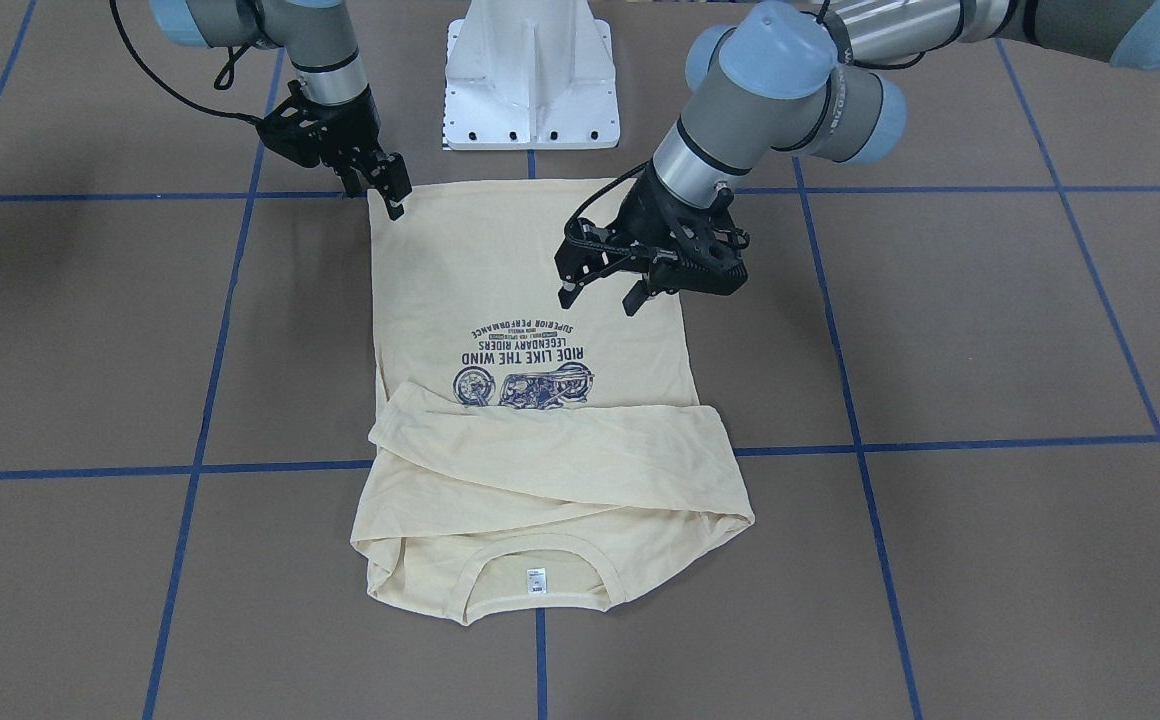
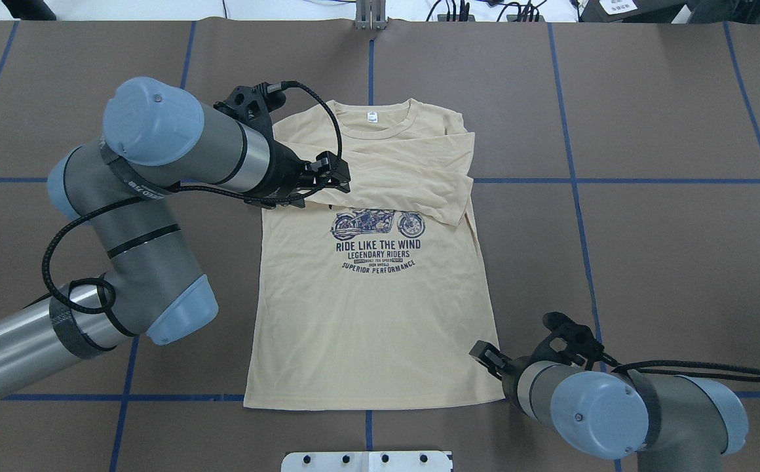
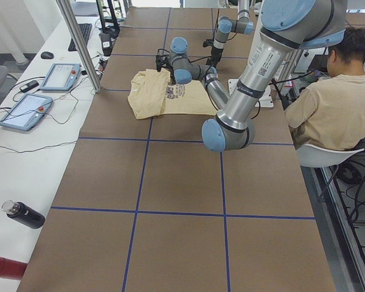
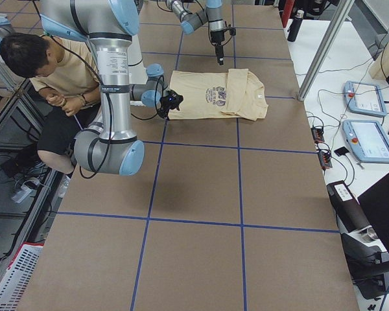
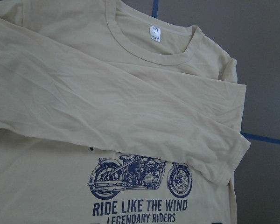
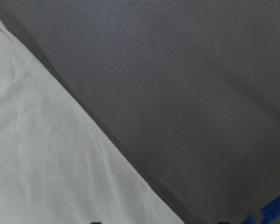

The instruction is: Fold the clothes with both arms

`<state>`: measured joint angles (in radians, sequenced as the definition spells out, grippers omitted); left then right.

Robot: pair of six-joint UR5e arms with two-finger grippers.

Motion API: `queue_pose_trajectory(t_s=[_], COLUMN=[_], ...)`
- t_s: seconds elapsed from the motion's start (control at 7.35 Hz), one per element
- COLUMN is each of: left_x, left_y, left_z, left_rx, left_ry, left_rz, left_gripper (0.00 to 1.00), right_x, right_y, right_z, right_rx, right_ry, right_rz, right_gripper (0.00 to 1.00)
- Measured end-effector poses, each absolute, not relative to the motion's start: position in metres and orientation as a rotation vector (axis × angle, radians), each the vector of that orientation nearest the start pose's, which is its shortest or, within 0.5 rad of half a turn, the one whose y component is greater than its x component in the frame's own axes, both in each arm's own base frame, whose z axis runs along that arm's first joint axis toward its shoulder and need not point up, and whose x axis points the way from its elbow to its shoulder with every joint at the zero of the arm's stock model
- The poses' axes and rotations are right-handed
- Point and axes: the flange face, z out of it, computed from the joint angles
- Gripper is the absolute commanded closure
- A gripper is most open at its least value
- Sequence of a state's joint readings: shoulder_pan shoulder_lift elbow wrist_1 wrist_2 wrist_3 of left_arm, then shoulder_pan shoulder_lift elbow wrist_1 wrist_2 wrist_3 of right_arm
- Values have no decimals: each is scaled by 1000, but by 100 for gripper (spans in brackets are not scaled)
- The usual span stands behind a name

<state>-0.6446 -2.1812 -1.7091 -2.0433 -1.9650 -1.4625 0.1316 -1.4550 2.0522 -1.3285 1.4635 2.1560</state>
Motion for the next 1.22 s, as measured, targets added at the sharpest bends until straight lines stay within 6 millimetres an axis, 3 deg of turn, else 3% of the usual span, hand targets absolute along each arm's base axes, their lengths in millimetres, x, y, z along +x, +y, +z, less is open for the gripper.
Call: queue_pose_trajectory(t_s=[0.68,0.82,1.22], left_x=[463,463,464], left_y=[-467,-467,-467], left_z=[181,181,181], left_rx=[122,123,123], left_ry=[1249,1249,1248], left_rz=[-225,-225,-228], left_gripper=[15,15,15], right_x=[-494,-494,-494], right_y=[-197,-196,-193], right_z=[360,361,362], right_rx=[-127,-130,-133], right_ry=[-848,-845,-842], right_rz=[726,726,724], right_gripper=[21,36,51])
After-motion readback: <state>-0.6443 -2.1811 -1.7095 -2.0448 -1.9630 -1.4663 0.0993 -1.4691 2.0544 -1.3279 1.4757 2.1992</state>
